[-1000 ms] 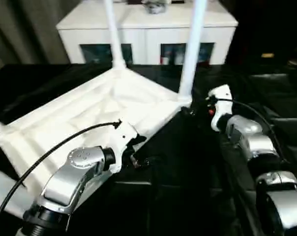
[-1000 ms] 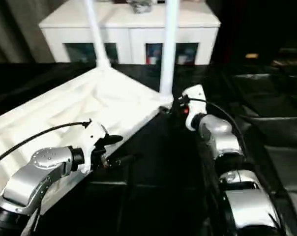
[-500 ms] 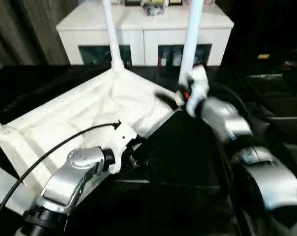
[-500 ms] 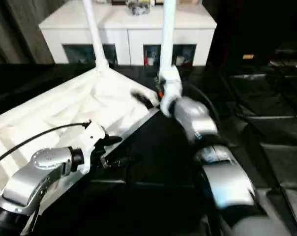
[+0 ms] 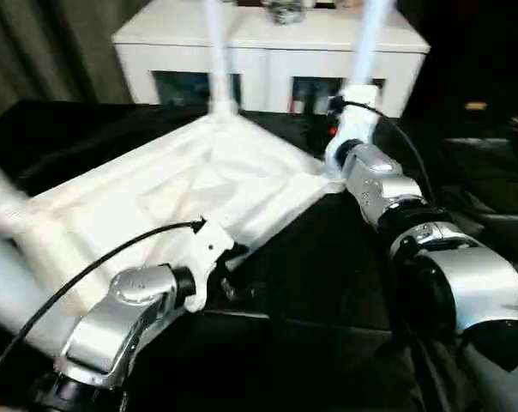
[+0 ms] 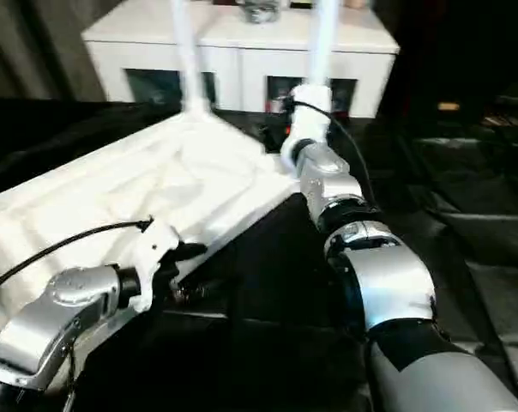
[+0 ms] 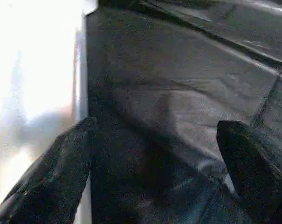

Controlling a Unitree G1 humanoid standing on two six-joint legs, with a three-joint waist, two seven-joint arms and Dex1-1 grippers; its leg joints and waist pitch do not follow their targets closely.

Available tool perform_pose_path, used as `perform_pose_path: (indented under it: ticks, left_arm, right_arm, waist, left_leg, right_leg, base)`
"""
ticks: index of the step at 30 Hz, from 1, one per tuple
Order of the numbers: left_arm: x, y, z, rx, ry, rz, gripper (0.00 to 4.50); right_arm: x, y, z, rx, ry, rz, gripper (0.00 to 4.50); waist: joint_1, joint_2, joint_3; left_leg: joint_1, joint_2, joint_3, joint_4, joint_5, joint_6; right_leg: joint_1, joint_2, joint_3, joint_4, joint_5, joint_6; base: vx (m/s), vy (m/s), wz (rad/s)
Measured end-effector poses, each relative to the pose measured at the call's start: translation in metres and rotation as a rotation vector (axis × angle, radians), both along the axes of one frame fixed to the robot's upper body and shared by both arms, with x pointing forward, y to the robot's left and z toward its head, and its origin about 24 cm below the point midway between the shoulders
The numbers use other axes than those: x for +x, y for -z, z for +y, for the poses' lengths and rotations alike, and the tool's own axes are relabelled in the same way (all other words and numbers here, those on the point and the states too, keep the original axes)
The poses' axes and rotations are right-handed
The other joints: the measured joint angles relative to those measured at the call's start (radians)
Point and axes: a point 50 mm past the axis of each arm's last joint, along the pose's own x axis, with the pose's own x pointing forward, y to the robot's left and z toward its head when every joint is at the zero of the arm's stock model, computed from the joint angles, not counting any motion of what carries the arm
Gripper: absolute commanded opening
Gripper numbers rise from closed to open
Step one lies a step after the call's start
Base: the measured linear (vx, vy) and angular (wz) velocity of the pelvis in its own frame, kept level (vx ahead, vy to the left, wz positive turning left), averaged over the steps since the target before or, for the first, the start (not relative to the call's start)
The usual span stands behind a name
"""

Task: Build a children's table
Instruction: Rotate table base

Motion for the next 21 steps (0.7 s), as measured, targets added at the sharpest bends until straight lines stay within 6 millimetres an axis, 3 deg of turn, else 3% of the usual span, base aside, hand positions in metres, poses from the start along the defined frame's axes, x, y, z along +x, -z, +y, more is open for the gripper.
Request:
perform_pose_path:
  ticks: [8,12,21]
  left_arm:
    - [0.001,-0.002,-0.002,-0.007,0.003,-0.010,4.49]
    - [0.001,-0.003,-0.002,-0.008,0.004,-0.010,4.49]
    - [-0.002,-0.007,-0.015,-0.074,0.041,-0.028,4.49]
  right_arm:
    - [0.001,0.000,-0.023,0.058,0.149,0.010,4.36]
    - [-0.001,0.000,-0.060,0.052,0.273,0.005,4.36]
    - [-0.006,0.004,-0.080,0.044,0.312,-0.030,4.36]
  waist:
    - [0.003,0.000,0.000]
    - [0.016,0.000,0.000]
    - [0.001,0.000,0.000]
  left_leg:
    - [0.000,-0.001,0.002,0.000,0.000,0.000]
    - [-0.004,-0.001,0.005,0.000,0.000,0.000]
    - [-0.006,-0.002,0.007,0.002,0.001,0.002]
  right_leg:
    - [0.004,0.000,0.005,0.001,0.000,0.001]
    - [0.005,0.000,0.010,0.001,-0.002,0.003]
    - [0.003,0.000,0.015,0.002,-0.002,0.003]
  base:
    - [0.000,0.000,0.00]
    - [0.000,0.000,0.00]
    - [0.000,0.000,0.00]
